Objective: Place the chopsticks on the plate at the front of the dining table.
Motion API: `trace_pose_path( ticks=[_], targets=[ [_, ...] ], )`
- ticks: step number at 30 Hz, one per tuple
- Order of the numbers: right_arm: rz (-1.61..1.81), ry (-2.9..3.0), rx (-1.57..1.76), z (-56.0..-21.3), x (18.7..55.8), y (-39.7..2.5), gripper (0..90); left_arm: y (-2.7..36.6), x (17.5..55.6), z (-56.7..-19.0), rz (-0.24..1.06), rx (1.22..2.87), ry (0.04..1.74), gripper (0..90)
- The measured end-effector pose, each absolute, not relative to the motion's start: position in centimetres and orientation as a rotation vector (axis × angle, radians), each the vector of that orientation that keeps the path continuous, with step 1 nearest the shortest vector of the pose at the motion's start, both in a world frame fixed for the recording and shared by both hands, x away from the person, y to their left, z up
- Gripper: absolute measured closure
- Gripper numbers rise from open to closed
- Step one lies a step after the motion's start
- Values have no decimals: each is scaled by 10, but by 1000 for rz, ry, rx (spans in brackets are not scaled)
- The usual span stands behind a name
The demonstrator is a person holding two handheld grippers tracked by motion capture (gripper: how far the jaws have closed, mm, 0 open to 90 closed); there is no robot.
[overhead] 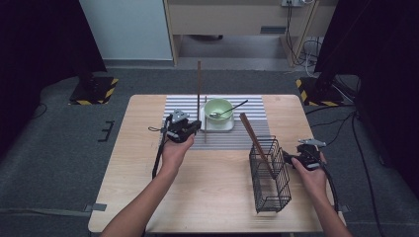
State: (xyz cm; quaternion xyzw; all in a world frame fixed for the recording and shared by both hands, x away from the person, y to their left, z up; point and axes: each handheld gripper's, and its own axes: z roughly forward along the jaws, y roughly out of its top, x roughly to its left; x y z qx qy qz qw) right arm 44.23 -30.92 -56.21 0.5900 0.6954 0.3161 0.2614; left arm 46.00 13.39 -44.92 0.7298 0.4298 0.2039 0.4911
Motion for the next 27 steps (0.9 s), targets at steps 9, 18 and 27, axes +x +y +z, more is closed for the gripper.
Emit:
trace_pose_path(
  ticks=[9, 18, 27],
  targets=[
    [860, 1899, 1600, -563, 444, -309, 98, 132, 457, -448, 516, 1780, 1060, 860],
    [838, 1872, 1638, -563, 442, -305, 63, 122, 457, -443, 535, 1782, 1087, 860],
    [834, 1870, 1644, -563, 440, -305, 56, 117, 460, -446, 592, 1763, 1154, 860]
  ],
)
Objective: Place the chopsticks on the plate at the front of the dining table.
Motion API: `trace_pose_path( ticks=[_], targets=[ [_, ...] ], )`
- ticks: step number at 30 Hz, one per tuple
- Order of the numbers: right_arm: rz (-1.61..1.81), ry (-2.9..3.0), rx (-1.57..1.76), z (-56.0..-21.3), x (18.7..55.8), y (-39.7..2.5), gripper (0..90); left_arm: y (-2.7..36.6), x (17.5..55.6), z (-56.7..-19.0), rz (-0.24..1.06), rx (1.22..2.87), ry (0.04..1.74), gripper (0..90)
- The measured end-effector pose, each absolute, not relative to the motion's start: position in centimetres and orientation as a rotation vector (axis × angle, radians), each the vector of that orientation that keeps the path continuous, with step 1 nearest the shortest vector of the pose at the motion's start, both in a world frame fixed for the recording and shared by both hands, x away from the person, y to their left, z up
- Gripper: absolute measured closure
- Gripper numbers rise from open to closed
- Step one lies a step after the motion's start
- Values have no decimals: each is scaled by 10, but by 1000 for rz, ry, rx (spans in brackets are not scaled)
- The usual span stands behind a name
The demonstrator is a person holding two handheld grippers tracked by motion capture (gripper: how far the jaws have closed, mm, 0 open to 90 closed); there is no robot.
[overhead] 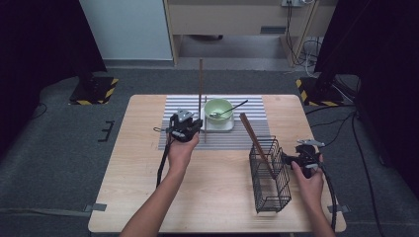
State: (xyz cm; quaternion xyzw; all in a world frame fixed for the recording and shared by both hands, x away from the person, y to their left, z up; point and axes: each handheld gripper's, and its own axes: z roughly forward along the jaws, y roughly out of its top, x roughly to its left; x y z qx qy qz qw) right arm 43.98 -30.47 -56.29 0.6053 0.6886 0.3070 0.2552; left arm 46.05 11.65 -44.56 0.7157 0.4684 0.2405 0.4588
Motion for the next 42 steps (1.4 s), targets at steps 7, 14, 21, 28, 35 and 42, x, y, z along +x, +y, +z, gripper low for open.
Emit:
trace_pose_path(
  ticks=[7, 14, 21, 28, 35, 42],
  targets=[
    [832, 1866, 1647, -563, 439, -304, 56, 113, 466, -452, 618, 1755, 1200, 860],
    [831, 1863, 1646, -563, 439, -304, 56, 115, 472, -464, 626, 1745, 1248, 860],
    [830, 1862, 1648, -563, 439, -304, 55, 117, 475, -473, 627, 1750, 1273, 860],
    [830, 1862, 1648, -563, 439, -304, 55, 114, 479, -483, 625, 1771, 1279, 860],
    [829, 1860, 1649, -563, 439, -304, 53, 113, 483, -499, 600, 1775, 1301, 859],
    [828, 1858, 1652, -563, 439, -304, 51, 113, 485, -508, 583, 1783, 1310, 859]
  ],
)
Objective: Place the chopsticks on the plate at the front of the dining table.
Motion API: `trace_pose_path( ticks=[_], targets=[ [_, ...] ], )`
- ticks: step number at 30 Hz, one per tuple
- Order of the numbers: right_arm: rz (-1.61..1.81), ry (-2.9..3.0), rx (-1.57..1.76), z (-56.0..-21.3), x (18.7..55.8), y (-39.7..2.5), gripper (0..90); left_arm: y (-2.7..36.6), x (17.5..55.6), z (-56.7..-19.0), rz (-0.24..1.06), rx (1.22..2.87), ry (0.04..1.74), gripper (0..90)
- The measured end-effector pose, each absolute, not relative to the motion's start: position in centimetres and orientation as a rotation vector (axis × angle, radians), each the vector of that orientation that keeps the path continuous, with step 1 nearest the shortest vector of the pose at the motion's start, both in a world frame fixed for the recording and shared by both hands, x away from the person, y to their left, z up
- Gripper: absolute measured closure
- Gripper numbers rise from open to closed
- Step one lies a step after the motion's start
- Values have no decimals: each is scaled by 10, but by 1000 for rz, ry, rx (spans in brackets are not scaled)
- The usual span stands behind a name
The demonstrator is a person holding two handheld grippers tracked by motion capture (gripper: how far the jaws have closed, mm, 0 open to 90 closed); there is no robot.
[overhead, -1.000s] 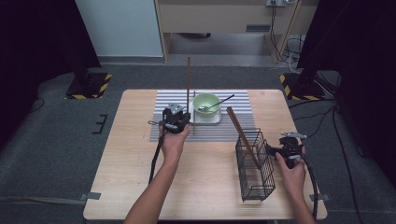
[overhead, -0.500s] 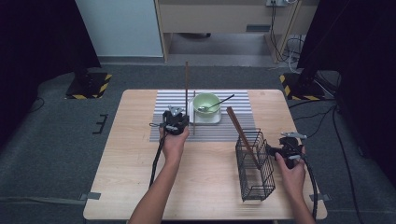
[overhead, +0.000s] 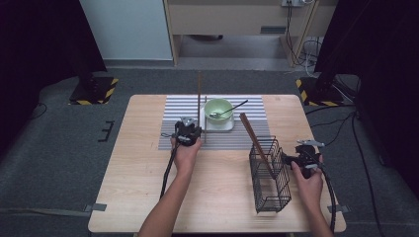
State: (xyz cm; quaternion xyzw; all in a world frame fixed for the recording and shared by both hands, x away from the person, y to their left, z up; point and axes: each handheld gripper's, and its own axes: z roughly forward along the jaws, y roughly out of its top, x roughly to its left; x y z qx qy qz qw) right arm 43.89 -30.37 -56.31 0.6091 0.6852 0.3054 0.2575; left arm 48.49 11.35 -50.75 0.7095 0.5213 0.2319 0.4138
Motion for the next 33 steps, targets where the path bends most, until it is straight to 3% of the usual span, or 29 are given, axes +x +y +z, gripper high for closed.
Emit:
trace_pose_path(
  ticks=[33],
  targets=[
    [826, 1859, 1652, -563, 439, -303, 47, 127, 487, -528, 524, 1772, 1388, 857]
  ],
)
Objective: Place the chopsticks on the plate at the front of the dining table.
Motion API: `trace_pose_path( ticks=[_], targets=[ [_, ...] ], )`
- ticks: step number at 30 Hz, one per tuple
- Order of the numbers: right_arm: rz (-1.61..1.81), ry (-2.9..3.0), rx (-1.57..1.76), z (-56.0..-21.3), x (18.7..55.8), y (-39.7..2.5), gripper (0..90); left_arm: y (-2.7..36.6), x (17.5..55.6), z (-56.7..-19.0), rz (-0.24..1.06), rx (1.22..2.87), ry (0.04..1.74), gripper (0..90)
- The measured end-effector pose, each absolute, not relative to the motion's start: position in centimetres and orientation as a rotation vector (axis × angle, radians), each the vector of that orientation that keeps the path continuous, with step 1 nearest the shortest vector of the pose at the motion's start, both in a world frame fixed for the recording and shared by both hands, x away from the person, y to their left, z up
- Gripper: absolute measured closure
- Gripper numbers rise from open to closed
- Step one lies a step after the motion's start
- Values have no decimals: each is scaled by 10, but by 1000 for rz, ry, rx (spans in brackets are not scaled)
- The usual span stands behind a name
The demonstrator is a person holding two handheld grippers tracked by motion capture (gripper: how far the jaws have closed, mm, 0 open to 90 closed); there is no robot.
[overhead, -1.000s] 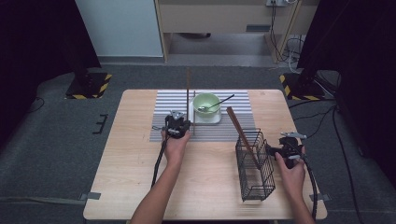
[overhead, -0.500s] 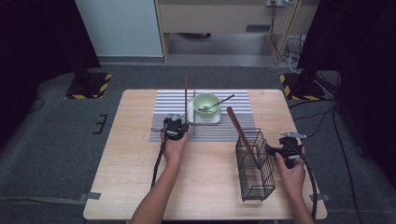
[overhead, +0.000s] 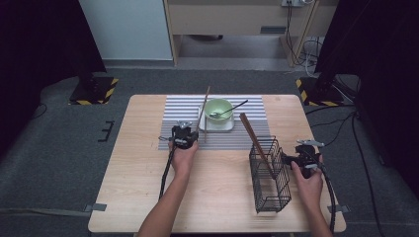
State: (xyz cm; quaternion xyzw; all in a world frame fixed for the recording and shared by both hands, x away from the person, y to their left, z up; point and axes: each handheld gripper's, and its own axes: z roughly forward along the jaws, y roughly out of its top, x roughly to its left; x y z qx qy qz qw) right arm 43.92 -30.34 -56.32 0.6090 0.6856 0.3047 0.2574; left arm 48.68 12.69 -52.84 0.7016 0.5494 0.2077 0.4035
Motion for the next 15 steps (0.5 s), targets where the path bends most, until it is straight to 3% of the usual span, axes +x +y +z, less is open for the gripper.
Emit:
trace_pose_path(
  ticks=[15],
  targets=[
    [826, 1859, 1652, -563, 439, -303, 47, 127, 483, -529, 530, 1756, 1399, 858]
  ],
)
